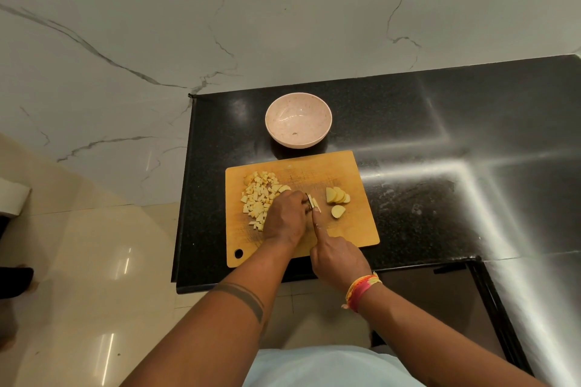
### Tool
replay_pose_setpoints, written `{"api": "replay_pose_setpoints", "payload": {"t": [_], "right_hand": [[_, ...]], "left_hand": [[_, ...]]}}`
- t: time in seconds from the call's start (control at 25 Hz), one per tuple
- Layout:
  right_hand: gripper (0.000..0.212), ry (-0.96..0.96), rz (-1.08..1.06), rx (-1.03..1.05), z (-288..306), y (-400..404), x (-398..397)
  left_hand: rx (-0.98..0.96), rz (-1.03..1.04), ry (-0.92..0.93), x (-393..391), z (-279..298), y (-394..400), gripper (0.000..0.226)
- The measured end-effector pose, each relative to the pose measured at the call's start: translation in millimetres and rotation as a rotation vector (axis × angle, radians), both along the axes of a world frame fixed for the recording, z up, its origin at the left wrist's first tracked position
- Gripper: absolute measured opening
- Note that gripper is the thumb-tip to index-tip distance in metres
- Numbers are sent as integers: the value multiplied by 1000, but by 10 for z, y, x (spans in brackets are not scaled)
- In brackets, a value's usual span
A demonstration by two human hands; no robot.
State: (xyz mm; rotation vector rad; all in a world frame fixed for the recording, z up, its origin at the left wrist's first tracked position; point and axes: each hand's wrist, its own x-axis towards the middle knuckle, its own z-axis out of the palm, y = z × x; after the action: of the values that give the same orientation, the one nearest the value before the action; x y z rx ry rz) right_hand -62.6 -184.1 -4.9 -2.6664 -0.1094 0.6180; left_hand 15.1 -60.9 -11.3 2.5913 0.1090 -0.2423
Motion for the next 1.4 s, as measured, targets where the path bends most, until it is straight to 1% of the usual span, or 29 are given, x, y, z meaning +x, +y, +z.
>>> {"api": "replay_pose_setpoints", "payload": {"t": [0.16,0.28,0.36,0.48,0.6,0.64,0.8,0.96,1.16,1.32,1.4], "right_hand": [[83,18,14,-26,21,-84,-248],[83,30,-4,16,55,-163,-344],[84,3,-24,43,86,-205,-361],[83,-36,-99,66,82,-290,-304],[83,-40,-140,72,90,-323,-226],[83,-43,-138,73,94,-320,-210],[80,-43,-130,100,65,-285,-163],[79,-16,-137,109,36,-234,-56],[82,-8,-122,106,-5,-193,-38],[85,1,-102,116,-16,-173,-78],[84,-33,-106,103,-5,-164,-65]], "left_hand": [[-9,1,8,10,1,0,22],[-29,9,22,6,6,-2,24],[-59,27,23,-14,20,-9,26],[-61,31,17,-51,31,-69,35],[19,-19,20,-57,21,-145,54],[50,-36,19,-49,17,-160,56],[109,-132,11,13,37,-122,44],[67,-223,12,109,76,-6,37],[30,-147,5,45,3,74,42],[11,-129,15,54,-13,51,37],[4,-127,24,69,-5,41,37]]}}
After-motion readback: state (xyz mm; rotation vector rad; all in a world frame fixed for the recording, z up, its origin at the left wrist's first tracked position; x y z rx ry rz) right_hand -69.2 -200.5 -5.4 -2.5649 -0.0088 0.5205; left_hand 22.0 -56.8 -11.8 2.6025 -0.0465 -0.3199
